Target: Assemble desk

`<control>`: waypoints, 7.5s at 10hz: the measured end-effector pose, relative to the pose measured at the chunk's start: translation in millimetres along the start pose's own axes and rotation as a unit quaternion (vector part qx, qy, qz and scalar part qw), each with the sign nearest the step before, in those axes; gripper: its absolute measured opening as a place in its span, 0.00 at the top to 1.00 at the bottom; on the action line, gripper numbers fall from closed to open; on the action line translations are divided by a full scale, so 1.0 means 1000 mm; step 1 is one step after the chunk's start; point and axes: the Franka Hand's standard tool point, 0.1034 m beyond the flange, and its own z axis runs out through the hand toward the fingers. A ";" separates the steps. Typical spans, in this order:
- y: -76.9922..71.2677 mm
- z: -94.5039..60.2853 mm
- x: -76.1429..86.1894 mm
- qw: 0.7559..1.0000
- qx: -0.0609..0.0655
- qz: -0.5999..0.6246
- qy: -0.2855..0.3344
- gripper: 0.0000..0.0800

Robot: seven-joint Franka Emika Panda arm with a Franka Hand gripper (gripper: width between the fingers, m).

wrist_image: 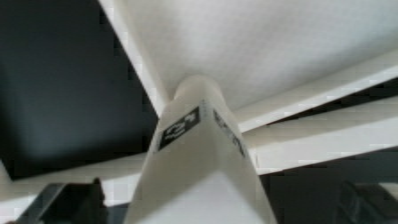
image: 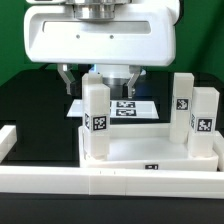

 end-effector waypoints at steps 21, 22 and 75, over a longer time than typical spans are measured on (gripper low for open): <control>0.009 0.002 0.003 0.957 0.008 0.289 0.007 0.64; 0.009 0.002 0.003 0.943 0.009 0.332 0.006 0.64; -0.001 0.006 0.001 0.990 -0.012 -0.141 0.000 0.19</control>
Offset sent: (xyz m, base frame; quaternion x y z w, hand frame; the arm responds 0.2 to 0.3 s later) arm -0.0019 0.0044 0.0014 0.0077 0.0125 -0.1393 0.9901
